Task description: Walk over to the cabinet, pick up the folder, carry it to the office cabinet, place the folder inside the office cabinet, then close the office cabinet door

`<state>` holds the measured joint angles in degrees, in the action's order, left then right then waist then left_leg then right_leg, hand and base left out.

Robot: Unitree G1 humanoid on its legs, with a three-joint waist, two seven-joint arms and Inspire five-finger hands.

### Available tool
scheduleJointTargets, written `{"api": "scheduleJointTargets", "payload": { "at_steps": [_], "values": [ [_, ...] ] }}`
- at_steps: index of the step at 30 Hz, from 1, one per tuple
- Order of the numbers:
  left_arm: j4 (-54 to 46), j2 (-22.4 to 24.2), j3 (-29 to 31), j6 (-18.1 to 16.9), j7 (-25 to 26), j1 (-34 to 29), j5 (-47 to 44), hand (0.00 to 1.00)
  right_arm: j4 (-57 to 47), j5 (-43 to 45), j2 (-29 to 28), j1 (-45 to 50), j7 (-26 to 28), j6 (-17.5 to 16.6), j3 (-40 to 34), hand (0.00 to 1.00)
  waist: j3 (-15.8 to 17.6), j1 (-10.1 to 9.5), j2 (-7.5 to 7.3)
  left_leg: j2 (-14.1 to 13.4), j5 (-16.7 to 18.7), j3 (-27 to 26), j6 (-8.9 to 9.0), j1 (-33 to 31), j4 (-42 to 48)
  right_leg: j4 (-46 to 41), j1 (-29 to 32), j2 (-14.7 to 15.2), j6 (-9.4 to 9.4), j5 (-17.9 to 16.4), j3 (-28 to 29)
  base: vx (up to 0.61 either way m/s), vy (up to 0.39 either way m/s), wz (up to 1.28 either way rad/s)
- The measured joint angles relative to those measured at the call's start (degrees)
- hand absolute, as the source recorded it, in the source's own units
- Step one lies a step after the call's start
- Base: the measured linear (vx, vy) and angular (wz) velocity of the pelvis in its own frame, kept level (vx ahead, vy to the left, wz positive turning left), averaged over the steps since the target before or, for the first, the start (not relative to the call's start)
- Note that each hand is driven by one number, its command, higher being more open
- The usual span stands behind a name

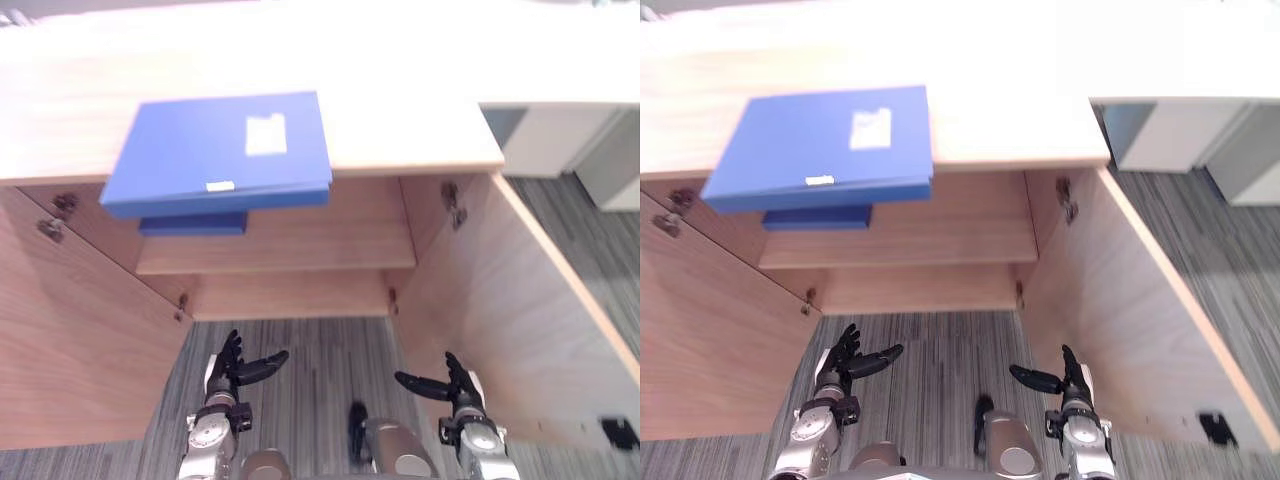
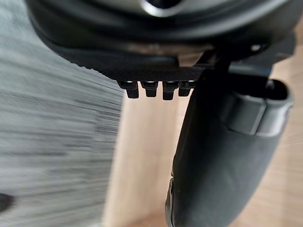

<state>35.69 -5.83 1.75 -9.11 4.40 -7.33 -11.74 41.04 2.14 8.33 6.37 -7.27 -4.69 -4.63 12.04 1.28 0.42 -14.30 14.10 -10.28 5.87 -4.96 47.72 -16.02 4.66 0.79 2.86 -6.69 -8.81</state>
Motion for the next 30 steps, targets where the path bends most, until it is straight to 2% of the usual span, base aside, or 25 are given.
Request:
{"api": "scheduleJointTargets", "payload": {
  "at_steps": [1, 2, 3, 4, 5, 6, 7, 8, 11, 14, 21, 23, 24, 27, 30],
  "values": [
    [-0.02, 0.01, 0.06, 0.02, 0.0, -0.05, 0.0, 1.0, -0.08, 0.01, -0.02, -0.16, -0.09, -0.08, -0.71, 1.0, -0.21, -0.4, 0.13, 0.13, 0.58, -1.4, -0.86, -1.75, -4.82, 1.83, -1.54, 0.1, -0.29, 0.2, 0.07, 0.24, -0.042, -0.02],
    [-0.07, -0.04, 0.2, 0.01, 0.01, -0.05, 0.0, 1.0, 0.05, 0.01, -0.03, -0.32, -0.1, -0.08, -1.15, 1.0, -0.27, -0.48, 0.27, 0.44, 0.58, -1.41, -0.92, -2.33, -8.1, 2.36, -2.02, 0.14, -0.4, 0.27, 0.08, 0.24, 0.014, -0.1],
    [-0.13, -0.1, 0.96, 0.04, 0.21, -0.09, 0.0, 1.0, 0.7, 0.01, -0.09, -1.28, -0.11, -0.05, -1.91, 1.0, -0.4, -0.83, 0.61, 1.56, 0.17, -0.72, -1.04, -2.55, -17.76, 3.07, -2.84, 0.26, -0.61, 0.39, 0.54, 0.2, 0.043, -0.13],
    [-0.15, -0.1, 1.35, 0.05, 0.29, -0.08, -0.01, 1.0, 0.8, 0.0, -0.1, -1.52, -0.11, -0.03, -2.17, 1.0, -0.44, -1.08, 0.68, 2.18, -0.67, -0.16, -0.97, -2.33, -21.61, 3.2, -2.92, 0.33, -0.67, 0.41, 0.81, 0.27, 0.115, -0.23],
    [-0.45, -0.08, 1.81, 0.06, 0.48, -0.07, -0.03, 1.0, 0.75, -0.01, -0.03, -1.52, -0.1, -0.04, -2.9, 1.0, -0.74, -1.41, 1.22, 3.39, -6.09, 1.33, -0.75, -1.69, -29.55, 3.41, -3.1, 0.2, -1.17, 0.34, 1.0, 0.17, 0.093, -0.14],
    [-0.89, -0.02, 1.9, 0.06, 0.6, -0.14, -0.03, 1.0, 0.71, -0.01, 0.08, -1.39, -0.09, -0.04, -3.43, 1.0, -0.81, -1.37, 1.8, 3.61, -11.09, 2.04, -0.79, -1.44, -32.41, 3.59, -3.45, -0.15, -1.73, 0.09, 0.99, 0.21, 0.147, 0.0],
    [-1.96, -0.33, 2.47, 0.11, 0.64, -0.19, -0.04, 1.0, 1.29, 0.0, -0.47, -1.32, -0.26, 0.08, -4.54, 1.0, -0.81, -1.46, 1.34, 4.61, -11.36, 2.27, -0.37, -0.35, -34.14, 4.13, -4.33, 0.44, -2.79, -0.29, 1.12, 0.17, 0.155, 0.2],
    [-4.62, -0.29, 3.03, 0.1, 0.7, -0.62, -0.04, 1.0, 1.16, -0.01, -0.52, -0.52, -0.22, 0.06, -4.97, 1.0, -1.11, -1.48, 0.87, 5.83, -11.92, 2.43, -0.92, 0.71, -36.32, 4.9, -4.91, 1.59, -3.43, -0.25, 1.05, 0.2, 0.178, 0.23],
    [-12.32, -0.28, 4.66, -0.08, 1.77, -2.84, 0.03, 1.0, 1.16, -0.01, -0.5, 0.74, -0.28, 0.02, -5.48, 1.0, -1.39, -1.56, 0.89, 8.66, -13.32, 2.82, -2.05, 2.28, -40.06, 6.22, -5.91, 3.73, -4.54, -0.72, 0.46, 0.11, 0.105, 0.24],
    [-23.02, -0.3, 8.3, -0.63, 4.82, -5.26, 3.09, 1.0, 1.17, -0.01, -1.18, 1.44, -0.28, -0.03, -5.49, 1.0, -1.45, -1.91, 1.0, 10.21, -14.91, 4.21, -2.56, 3.32, -43.45, 7.38, -6.77, 4.57, -5.07, -0.65, -0.97, 0.04, 0.044, 0.27],
    [-45.34, -0.64, 9.24, -2.68, 9.62, -12.86, 15.42, 1.0, 1.17, -0.1, -1.26, 1.38, -0.43, -2.08, -5.61, 1.0, -1.9, -2.56, 1.52, 10.59, -17.44, 6.32, -2.36, 4.58, -47.79, 8.36, -7.61, 4.27, -5.18, -0.77, -2.67, -0.03, -0.017, 0.18],
    [-50.28, -2.84, 8.23, -3.46, 9.91, -14.14, 20.56, 1.0, 1.18, -0.18, -1.0, 1.63, -0.62, -2.39, -5.45, 1.0, -2.27, -2.97, 1.98, 10.57, -17.8, 6.67, -2.29, 4.69, -48.43, 8.38, -7.62, 4.16, -5.28, -0.9, -2.91, -0.03, -0.024, 0.09],
    [-53.44, -5.96, 7.56, -4.24, 10.45, -14.4, 25.39, 1.0, 1.23, -0.62, -0.51, 1.91, -0.75, -2.39, -4.23, 1.0, -2.56, -3.17, 2.34, 10.53, -18.06, 6.84, -2.23, 4.82, -48.94, 8.38, -7.62, 4.07, -5.37, -0.98, -3.01, -0.01, -0.017, 0.05],
    [-57.33, -11.26, 6.18, -5.61, 10.86, -13.85, 32.76, 1.0, 1.43, -2.29, 0.04, 2.26, -0.69, -2.4, -2.14, 1.0, -3.59, -3.06, 2.65, 10.5, -18.22, 7.15, -2.15, 4.83, -49.4, 8.4, -7.62, 3.97, -5.41, -1.04, -3.23, 0.0, -0.019, 0.05],
    [-58.47, -14.2, 3.37, -7.09, 11.93, -11.91, 39.96, 1.0, 1.45, -2.53, 0.24, 2.39, -0.65, -2.62, -0.37, 1.0, -4.4, -2.77, 2.64, 10.48, -18.26, 7.39, -2.11, 4.87, -49.54, 8.4, -7.71, 3.85, -5.4, -1.04, -2.86, 0.01, -0.007, 0.03]
  ]
}}
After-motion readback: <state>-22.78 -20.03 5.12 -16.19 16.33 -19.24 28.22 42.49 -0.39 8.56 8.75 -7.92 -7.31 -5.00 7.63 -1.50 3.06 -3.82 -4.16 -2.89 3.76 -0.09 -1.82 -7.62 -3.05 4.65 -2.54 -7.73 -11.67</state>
